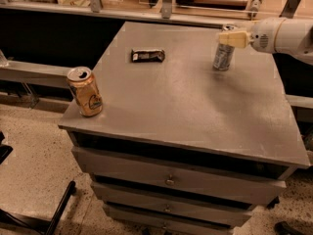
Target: Move redbull can near rxbar chocolate
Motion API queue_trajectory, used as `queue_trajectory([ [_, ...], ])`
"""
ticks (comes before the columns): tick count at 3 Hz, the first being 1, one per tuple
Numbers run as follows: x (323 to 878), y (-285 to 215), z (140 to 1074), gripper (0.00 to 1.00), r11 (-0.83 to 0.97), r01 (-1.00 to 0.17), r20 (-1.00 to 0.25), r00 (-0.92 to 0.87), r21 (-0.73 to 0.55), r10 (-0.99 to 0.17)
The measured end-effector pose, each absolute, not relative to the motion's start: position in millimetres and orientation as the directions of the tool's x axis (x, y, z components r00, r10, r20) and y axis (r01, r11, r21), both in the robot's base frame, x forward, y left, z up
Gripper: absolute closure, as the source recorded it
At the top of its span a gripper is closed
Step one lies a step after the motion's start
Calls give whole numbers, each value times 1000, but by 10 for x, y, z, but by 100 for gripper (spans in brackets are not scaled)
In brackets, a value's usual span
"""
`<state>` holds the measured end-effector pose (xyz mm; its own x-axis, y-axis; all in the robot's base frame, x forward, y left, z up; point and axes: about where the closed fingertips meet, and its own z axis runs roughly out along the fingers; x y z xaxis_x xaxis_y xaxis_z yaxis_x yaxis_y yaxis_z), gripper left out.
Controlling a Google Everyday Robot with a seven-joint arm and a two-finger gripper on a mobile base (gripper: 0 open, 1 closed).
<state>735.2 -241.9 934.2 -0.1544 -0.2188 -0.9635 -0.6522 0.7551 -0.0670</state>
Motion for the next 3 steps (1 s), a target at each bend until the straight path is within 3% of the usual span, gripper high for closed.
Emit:
queue_trajectory([
  [1, 7326, -2496, 9312, 72, 777, -628, -964, -179, -43, -199],
  [2, 7272, -2468, 9444, 95, 772, -636, -972, -164, -26, -168],
  [3, 7162, -2314, 9732, 100, 742, -670, -983, -114, -32, -145],
])
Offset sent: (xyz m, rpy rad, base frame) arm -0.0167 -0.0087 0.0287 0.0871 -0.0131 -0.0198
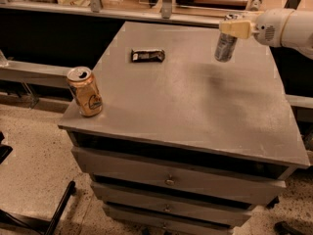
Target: Move redbull can near rxbar chocolate
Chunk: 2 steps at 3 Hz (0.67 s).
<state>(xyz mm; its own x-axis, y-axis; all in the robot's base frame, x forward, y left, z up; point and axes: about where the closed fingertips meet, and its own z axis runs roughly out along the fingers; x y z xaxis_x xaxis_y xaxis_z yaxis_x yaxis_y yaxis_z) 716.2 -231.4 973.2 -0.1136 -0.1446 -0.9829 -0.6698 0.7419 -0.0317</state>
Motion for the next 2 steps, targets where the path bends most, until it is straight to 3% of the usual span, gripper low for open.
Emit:
queue_trajectory([
  [2, 6988, -1778, 10095, 100, 634, -770, -987, -42, -67, -156],
])
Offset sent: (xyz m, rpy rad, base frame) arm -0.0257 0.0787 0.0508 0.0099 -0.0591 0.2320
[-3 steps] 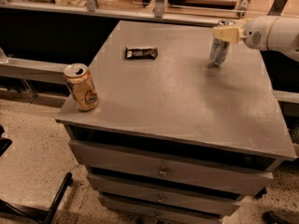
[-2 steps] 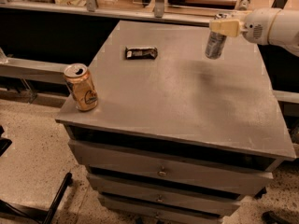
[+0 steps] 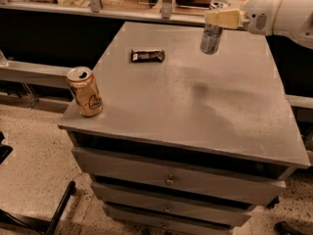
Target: Move redbull can near rxbar chocolate
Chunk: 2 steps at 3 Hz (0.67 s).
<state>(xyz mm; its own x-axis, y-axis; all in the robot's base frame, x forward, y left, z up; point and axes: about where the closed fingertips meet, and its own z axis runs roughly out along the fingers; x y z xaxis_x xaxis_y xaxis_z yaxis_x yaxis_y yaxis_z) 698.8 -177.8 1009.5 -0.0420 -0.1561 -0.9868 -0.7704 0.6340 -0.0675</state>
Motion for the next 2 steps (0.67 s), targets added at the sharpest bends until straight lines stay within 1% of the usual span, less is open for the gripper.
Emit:
queue_trajectory([
  [1, 6988, -1777, 10095, 100, 634, -770, -987, -42, -67, -156],
  [2, 6793, -1429, 10187, 100, 544, -833, -986, 9, -98, -164],
])
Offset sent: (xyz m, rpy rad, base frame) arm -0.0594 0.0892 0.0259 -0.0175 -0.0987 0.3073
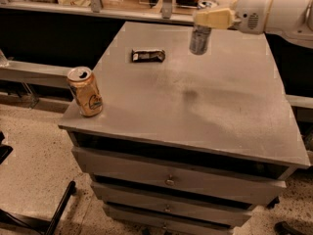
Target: Move redbull can near rxbar chocolate
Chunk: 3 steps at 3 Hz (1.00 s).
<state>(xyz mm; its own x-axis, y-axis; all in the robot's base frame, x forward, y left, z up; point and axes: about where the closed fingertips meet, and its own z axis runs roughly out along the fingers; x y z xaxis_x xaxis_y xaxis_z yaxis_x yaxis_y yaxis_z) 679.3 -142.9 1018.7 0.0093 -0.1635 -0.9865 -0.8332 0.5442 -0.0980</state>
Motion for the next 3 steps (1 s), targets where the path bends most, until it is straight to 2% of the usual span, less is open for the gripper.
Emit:
queue_trajectory([
  [1, 6290, -791, 10366, 100, 361, -920, -982, 100, -153, -159],
  [3, 5401, 315, 10229, 100, 56, -985, -965, 149, -165, -216],
])
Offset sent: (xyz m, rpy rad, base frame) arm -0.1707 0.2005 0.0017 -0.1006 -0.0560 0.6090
